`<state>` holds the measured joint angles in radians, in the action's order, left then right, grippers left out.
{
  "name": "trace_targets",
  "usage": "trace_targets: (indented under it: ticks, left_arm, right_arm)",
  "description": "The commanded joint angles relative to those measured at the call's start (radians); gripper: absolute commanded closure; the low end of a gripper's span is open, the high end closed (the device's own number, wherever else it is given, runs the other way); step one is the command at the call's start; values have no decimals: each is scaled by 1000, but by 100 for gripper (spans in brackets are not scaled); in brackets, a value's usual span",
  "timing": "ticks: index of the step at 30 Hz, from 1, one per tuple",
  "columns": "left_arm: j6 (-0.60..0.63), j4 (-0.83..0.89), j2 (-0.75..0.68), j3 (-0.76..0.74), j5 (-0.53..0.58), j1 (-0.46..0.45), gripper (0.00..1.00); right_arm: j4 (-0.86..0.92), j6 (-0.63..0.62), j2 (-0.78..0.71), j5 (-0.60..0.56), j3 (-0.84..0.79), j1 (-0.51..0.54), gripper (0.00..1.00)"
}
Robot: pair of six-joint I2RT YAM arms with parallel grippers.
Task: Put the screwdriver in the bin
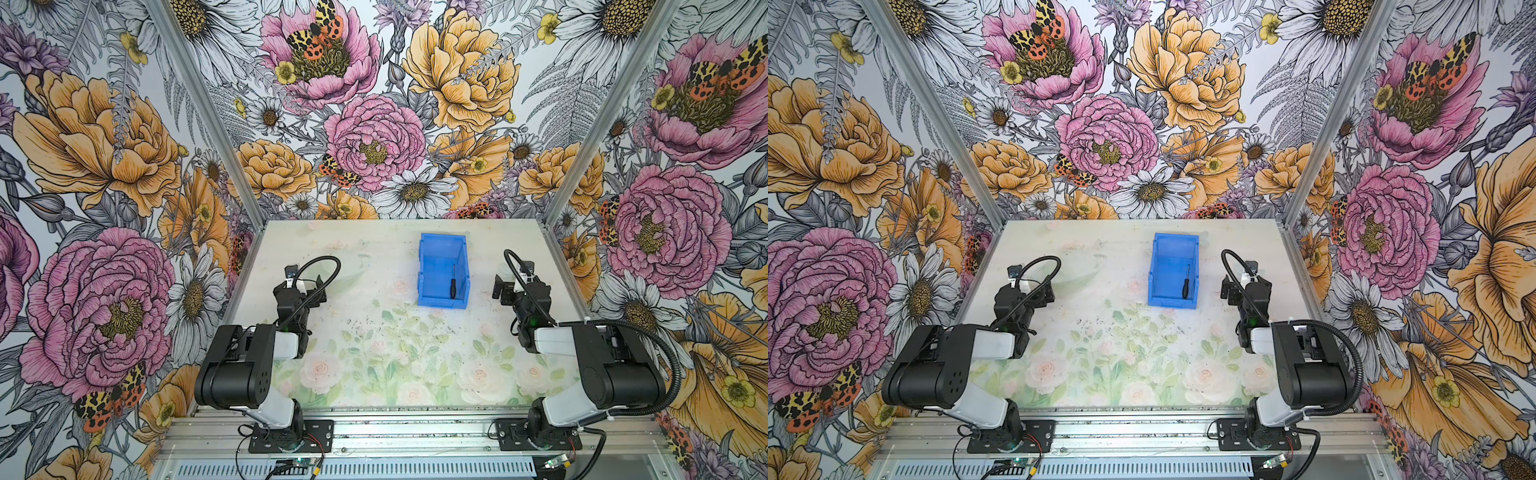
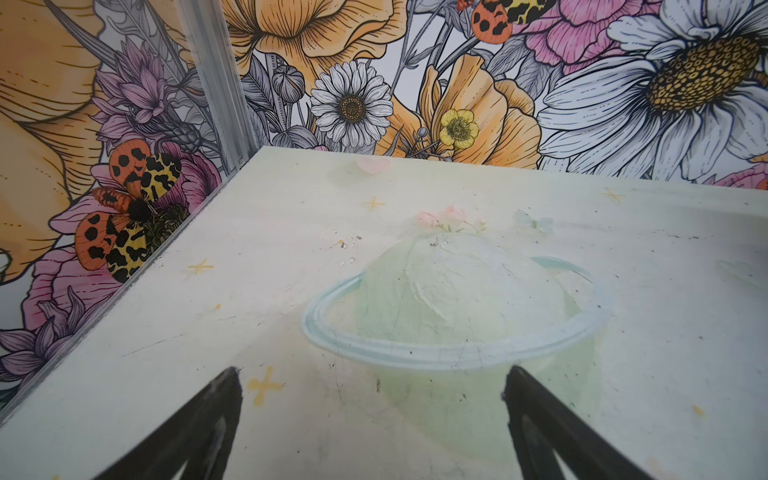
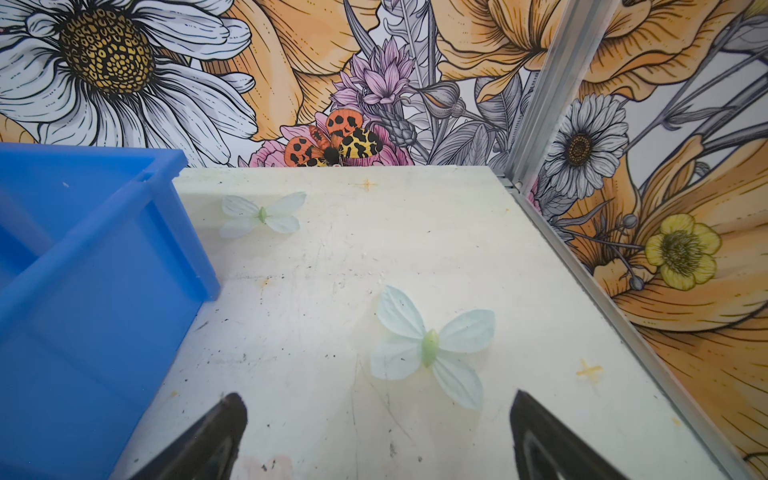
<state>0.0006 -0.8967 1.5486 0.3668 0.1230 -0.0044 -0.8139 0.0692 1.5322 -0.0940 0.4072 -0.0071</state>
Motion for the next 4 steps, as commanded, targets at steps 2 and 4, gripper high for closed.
trace_targets:
  ticks: [2, 4]
  left_arm:
    - [6, -23, 0, 18, -1, 4, 1]
    - [9, -30, 0, 14, 8, 0, 1]
  right_arm:
    - [-39, 6, 1, -8, -11, -4, 1]
    - [-39, 7, 2, -6, -10, -6, 1]
